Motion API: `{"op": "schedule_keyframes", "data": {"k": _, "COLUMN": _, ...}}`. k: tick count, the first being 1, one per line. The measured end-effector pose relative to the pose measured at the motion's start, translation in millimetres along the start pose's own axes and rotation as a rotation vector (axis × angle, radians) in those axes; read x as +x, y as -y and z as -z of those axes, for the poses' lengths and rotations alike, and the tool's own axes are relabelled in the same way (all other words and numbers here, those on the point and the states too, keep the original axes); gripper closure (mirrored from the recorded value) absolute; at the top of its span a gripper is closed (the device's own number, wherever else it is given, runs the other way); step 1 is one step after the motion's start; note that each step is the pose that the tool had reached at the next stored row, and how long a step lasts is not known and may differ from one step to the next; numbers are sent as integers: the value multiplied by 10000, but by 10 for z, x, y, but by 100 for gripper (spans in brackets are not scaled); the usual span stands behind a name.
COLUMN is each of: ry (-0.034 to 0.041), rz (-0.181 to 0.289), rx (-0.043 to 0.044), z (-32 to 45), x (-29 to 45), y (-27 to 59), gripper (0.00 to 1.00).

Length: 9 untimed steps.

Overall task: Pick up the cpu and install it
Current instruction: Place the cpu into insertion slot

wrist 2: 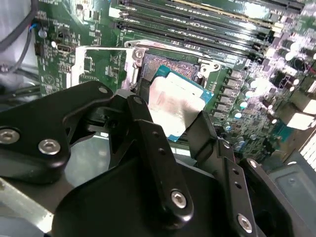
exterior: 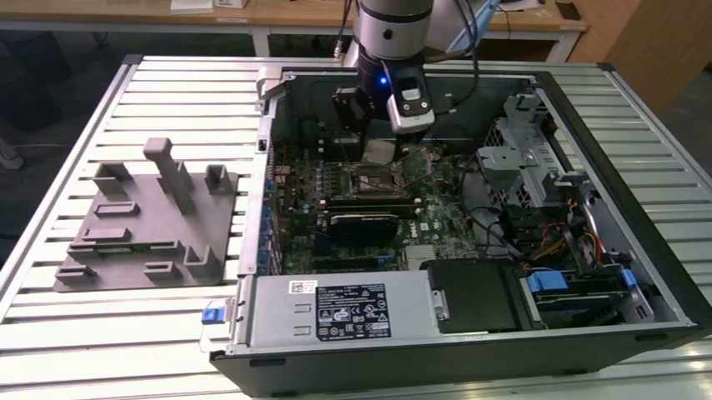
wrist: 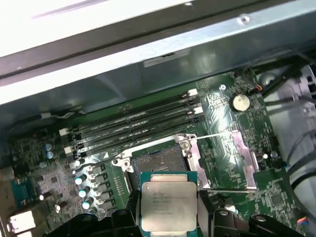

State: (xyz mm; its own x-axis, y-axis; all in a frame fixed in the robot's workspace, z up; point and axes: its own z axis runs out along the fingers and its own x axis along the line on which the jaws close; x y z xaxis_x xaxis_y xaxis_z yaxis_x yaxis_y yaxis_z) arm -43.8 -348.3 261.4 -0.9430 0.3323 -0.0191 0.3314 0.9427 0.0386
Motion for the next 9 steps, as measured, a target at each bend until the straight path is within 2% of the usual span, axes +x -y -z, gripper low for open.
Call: {"op": "schedule_keyframes", "data": {"k": 9, "ry": 57, "rz": -1465, "rx": 29, "z": -2, "x": 0, "y": 0, "gripper": 46}}
